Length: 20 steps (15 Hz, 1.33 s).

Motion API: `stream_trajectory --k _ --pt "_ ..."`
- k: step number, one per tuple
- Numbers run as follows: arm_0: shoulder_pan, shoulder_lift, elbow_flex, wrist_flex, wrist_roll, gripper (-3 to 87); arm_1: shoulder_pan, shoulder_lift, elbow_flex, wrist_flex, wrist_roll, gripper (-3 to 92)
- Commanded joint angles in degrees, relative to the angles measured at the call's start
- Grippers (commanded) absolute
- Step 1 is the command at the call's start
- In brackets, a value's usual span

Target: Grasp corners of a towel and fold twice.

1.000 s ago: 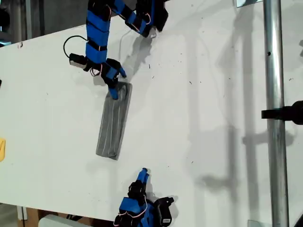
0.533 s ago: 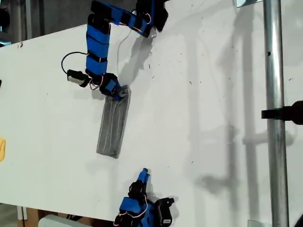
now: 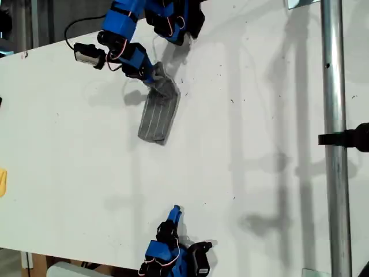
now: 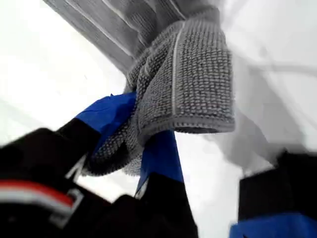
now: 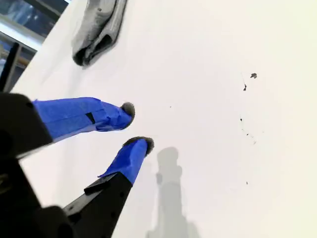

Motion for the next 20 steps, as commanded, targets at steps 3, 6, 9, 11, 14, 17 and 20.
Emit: stream_trajectory --k 3,6,9,11,14,17,20 --pt "-0.3 0.4 0.3 2.4 -3.4 10.1 -3.4 -31.3 -23.4 -26.1 -1.1 31.4" --pt "-1.0 0.4 0.3 2.4 -6.6 10.1 -2.0 -15.0 -24.6 -24.5 -3.7 24.9" --pt "-1.0 0.4 0.3 2.5 5.3 10.1 3.6 6.9 -10.4 -21.9 -6.0 20.7" --pt "-0.8 0.4 0.4 2.0 28.3 9.8 2.4 22.4 2.8 -16.0 -5.4 13.7" --pt "-0.9 0.4 0.4 2.2 27.0 8.8 -4.8 52.4 26.5 -9.1 2.2 -0.3" --pt "-1.0 0.4 0.4 2.2 27.0 8.7 -11.3 67.9 41.7 -0.3 13.0 -0.3" --pt "-1.0 0.4 0.4 2.2 27.0 8.7 -17.7 67.7 46.7 -0.7 25.6 12.2"
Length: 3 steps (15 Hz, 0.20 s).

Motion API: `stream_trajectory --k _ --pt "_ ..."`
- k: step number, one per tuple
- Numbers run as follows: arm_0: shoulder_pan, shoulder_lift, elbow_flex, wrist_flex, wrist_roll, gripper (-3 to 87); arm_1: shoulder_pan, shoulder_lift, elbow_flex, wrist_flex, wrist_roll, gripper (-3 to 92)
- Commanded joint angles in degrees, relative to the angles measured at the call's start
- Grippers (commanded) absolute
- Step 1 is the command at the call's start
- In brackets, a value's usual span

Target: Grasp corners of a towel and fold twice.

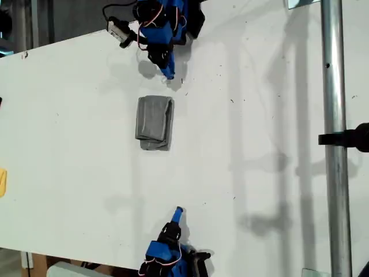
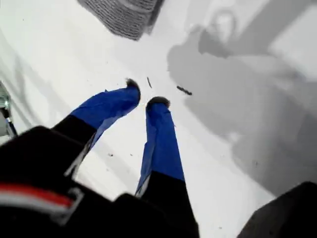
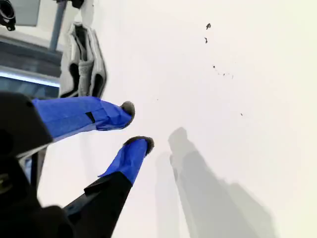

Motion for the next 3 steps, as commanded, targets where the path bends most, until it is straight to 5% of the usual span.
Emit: stream_trajectory --k 1,3 --pt "-1.1 0.4 0.4 -0.1 0.2 8.7 -0.5 0.2 -0.8 -0.2 0.4 12.2" --pt "-1.1 0.4 0.4 -0.1 0.2 8.7 1.5 0.1 -0.4 1.3 -10.7 12.2"
